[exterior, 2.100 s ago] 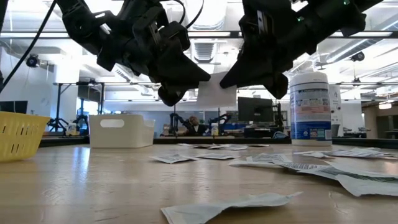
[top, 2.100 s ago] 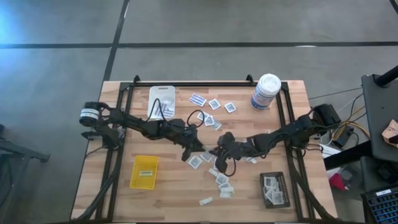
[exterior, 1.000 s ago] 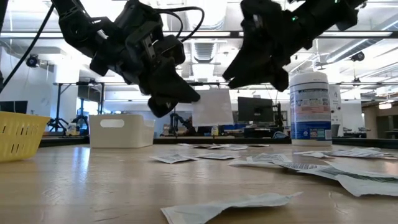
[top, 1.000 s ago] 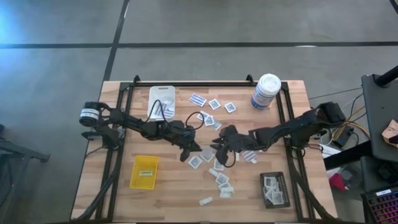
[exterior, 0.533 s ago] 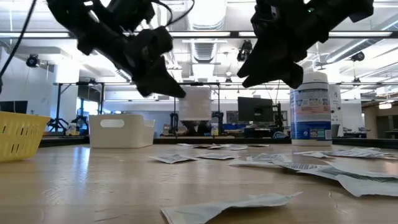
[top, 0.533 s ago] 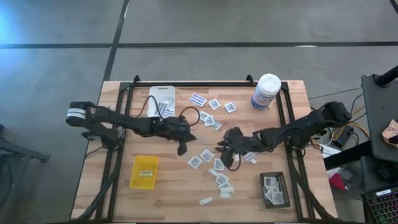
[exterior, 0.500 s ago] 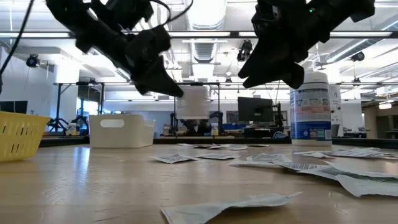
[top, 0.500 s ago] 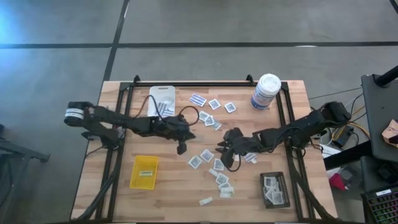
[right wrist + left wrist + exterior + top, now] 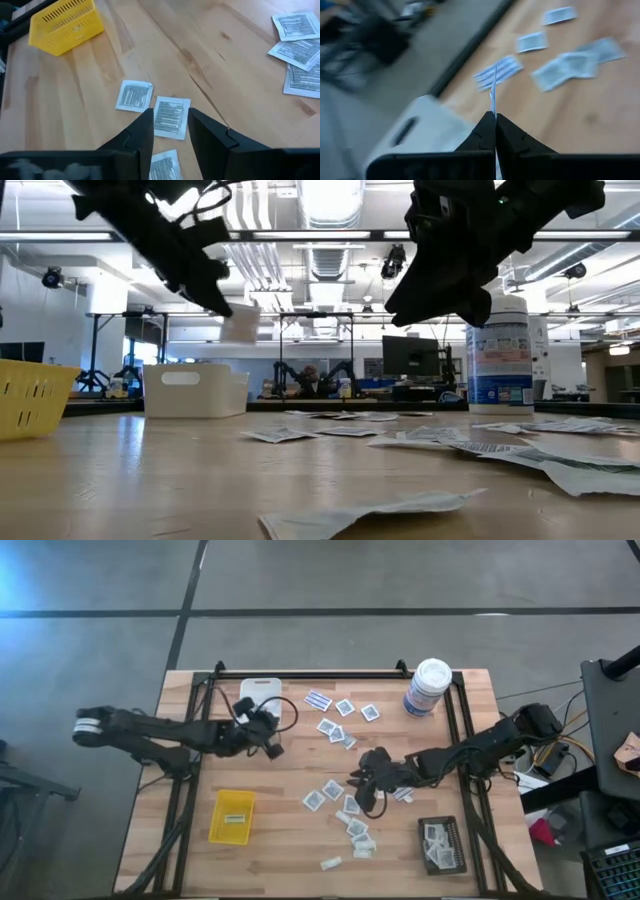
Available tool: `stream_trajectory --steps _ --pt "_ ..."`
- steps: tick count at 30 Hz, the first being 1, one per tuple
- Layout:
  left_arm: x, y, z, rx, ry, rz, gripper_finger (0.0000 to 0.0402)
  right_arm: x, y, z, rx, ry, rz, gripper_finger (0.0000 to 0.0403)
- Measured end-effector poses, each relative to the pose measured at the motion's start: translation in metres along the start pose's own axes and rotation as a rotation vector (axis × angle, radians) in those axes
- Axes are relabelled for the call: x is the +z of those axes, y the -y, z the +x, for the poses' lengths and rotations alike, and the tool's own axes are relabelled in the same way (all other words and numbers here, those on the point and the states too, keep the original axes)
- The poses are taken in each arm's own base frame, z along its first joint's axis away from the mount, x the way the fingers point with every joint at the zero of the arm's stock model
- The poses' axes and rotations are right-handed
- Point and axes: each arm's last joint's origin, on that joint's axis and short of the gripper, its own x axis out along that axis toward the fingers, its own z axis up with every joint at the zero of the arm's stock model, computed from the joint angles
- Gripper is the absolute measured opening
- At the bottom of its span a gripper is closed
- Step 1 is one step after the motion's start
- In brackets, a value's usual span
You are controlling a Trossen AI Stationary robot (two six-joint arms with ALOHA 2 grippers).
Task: Pick & Place First Aid Supplies
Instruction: Put the blue bandage into the white bin
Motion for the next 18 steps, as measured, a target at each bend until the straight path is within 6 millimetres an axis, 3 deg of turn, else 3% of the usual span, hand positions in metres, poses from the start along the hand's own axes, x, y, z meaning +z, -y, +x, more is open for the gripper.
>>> stream_trajectory --steps 9,18 --pt "-0.011 -0.007 0.002 0.288 -0.059 0.093 0.0 -0.002 0.002 0.004 -0.034 0.007 -0.026 0.0129" --pt "-0.022 0.003 0.024 0.334 -0.136 0.153 0.0 -0.002 0.002 0.004 -0.035 0.008 -0.026 0.012"
